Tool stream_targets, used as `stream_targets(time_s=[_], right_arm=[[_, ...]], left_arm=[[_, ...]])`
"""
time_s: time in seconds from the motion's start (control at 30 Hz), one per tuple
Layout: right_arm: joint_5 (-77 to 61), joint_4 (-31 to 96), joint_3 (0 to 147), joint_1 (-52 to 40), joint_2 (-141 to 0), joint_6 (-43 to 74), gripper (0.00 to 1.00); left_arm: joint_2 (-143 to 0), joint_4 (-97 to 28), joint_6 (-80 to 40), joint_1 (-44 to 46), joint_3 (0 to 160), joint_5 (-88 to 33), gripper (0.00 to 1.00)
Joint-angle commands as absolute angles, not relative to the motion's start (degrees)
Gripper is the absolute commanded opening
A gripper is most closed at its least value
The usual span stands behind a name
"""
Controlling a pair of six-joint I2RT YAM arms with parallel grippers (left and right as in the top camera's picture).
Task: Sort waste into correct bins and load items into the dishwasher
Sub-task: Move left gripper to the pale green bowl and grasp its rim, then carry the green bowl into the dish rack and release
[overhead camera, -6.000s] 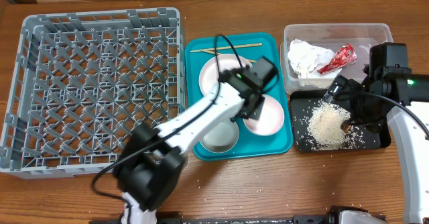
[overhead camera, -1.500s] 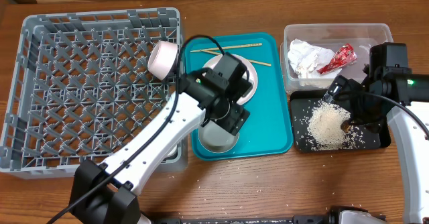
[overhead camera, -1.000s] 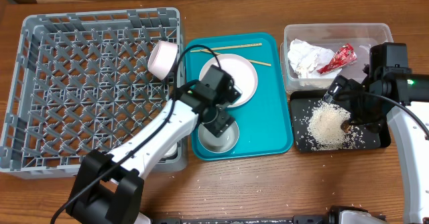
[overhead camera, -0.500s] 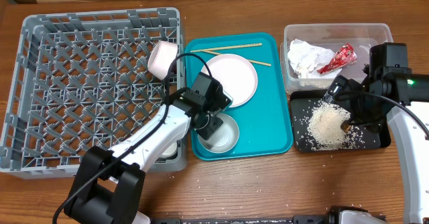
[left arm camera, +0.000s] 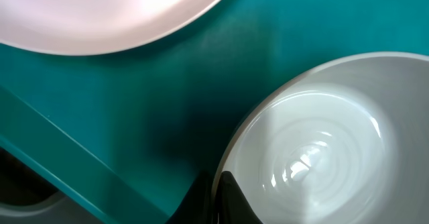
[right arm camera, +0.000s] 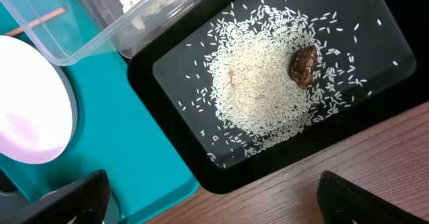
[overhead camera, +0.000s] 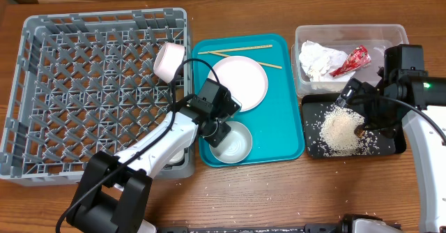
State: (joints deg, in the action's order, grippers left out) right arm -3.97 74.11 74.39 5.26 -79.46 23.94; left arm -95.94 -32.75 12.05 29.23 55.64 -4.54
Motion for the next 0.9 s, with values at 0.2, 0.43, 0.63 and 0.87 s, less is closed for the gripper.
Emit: stream_targets(time_s=[0.2, 0.43, 0.63, 0.87], right_arm=[[-3.0, 73.7, 74.7, 5.4, -79.1, 24.0, 1.0], [-3.0, 73.7, 74.7, 5.4, -79.1, 24.0, 1.0], [-3.0, 73.7, 74.7, 5.4, -79.1, 24.0, 1.0], [-3.0, 73.7, 74.7, 5.4, -79.1, 24.0, 1.0]], left_arm=[[-92.1, -41.8, 0.6, 29.3, 67.7, -4.2, 0.04], [-85.3, -62.9, -13.5, 29.3, 85.8, 12.6, 0.04], [-77.7, -80.4, -33.4, 29.3, 90.9, 36.9, 0.04], [-74.3, -96.7, -52.5, 29.3, 89.7, 57.1, 0.04]])
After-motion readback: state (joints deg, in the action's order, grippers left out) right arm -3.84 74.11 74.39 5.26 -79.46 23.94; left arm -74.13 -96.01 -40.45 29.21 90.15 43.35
